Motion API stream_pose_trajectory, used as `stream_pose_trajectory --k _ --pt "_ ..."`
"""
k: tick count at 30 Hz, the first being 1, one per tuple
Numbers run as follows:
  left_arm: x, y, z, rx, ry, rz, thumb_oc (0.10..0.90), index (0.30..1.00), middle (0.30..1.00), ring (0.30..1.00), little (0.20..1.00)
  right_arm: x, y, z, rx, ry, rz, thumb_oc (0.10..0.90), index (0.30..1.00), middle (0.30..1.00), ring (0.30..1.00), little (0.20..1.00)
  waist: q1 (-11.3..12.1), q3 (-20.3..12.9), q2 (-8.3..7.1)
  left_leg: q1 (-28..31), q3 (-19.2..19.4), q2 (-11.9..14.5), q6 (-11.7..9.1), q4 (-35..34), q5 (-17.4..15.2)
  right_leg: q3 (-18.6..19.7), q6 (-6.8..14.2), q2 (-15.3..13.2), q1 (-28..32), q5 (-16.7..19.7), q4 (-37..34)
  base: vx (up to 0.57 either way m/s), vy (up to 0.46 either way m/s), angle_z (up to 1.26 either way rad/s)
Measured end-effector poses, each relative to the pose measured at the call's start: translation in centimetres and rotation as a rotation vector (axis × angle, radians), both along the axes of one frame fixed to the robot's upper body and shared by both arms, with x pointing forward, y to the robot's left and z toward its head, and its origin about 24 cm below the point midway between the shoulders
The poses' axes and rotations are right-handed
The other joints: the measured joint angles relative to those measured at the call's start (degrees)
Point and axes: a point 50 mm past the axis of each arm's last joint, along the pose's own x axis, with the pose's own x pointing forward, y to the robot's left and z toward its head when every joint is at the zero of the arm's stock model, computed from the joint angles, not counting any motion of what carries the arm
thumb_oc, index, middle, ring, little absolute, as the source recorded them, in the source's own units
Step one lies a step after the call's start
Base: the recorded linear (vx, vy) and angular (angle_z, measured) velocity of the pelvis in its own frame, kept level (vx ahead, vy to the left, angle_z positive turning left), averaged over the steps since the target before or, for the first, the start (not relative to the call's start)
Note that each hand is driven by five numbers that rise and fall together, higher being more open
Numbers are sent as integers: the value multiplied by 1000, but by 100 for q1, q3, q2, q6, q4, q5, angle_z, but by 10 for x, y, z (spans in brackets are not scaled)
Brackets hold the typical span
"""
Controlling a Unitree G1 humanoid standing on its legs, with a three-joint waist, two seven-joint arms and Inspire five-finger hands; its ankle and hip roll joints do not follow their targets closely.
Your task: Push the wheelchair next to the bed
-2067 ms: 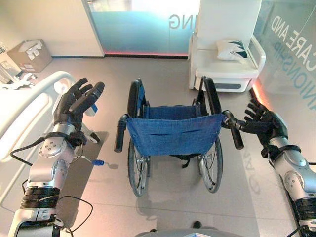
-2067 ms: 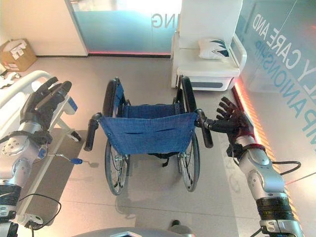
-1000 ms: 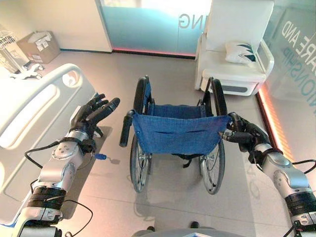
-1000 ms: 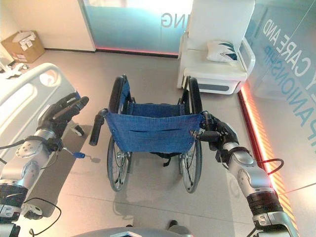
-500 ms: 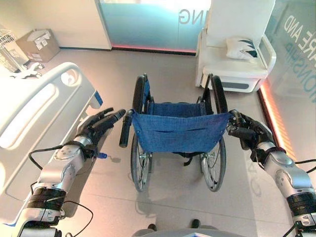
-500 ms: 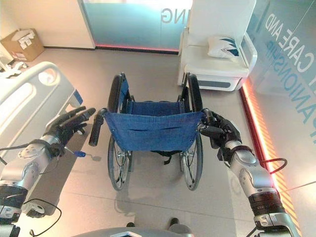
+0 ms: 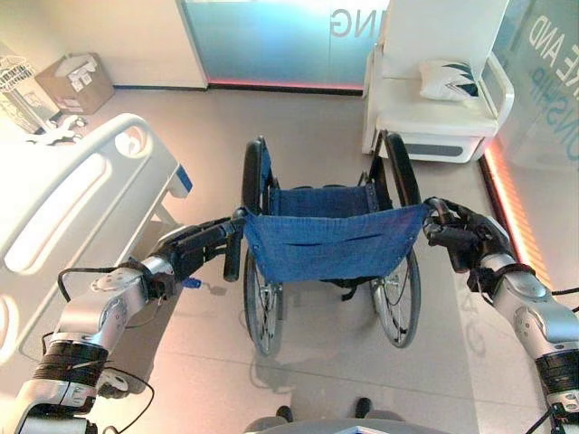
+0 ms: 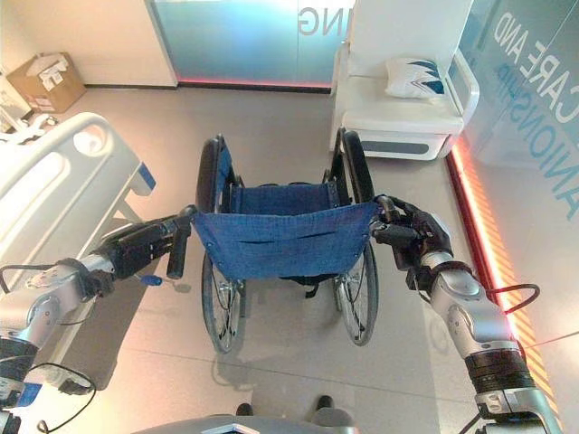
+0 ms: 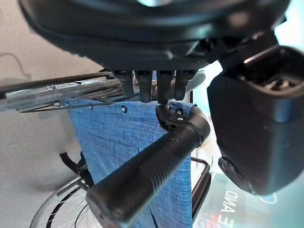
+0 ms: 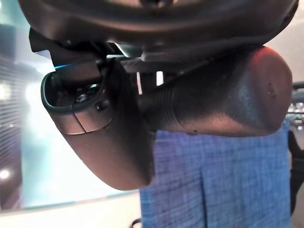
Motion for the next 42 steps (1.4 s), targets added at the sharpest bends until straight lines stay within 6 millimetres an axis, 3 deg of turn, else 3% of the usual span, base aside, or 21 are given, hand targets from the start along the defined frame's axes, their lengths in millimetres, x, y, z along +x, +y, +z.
stream_pose_trajectory --k 15,23,27,32,42 --pt "4 -1 5 -45 59 1 800 900 900 900 900 0 -1 2 -12 0 7 400 300 300 300 300 -12 11 20 -1 0 -3 0 0 2 -8 0 -4 6 0 0 0 0 0" --pt "7 2 5 97 169 -97 800 900 900 900 900 2 1 4 -5 3 14 400 300 300 300 300 -65 13 55 -5 2 -4 -3 0 15 -17 -1 -4 12 0 1 0 0 0" --pt "0 0 -8 168 274 -177 800 900 900 900 900 3 2 4 -6 4 20 400 300 300 300 300 -87 15 62 -6 2 -2 -3 1 15 -18 -1 -3 11 0 1 0 0 0" --pt "7 -2 -2 245 269 -218 800 900 900 900 900 4 2 4 -10 7 15 400 300 300 300 300 -92 14 72 -5 1 -2 -8 0 29 -31 -2 -3 24 0 1 2 -3 1" --pt "10 -14 -6 196 267 -229 800 900 900 900 900 6 5 3 -17 7 21 400 300 300 300 300 -125 13 78 17 17 -1 -8 1 29 -25 -2 -2 34 1 1 0 0 0"
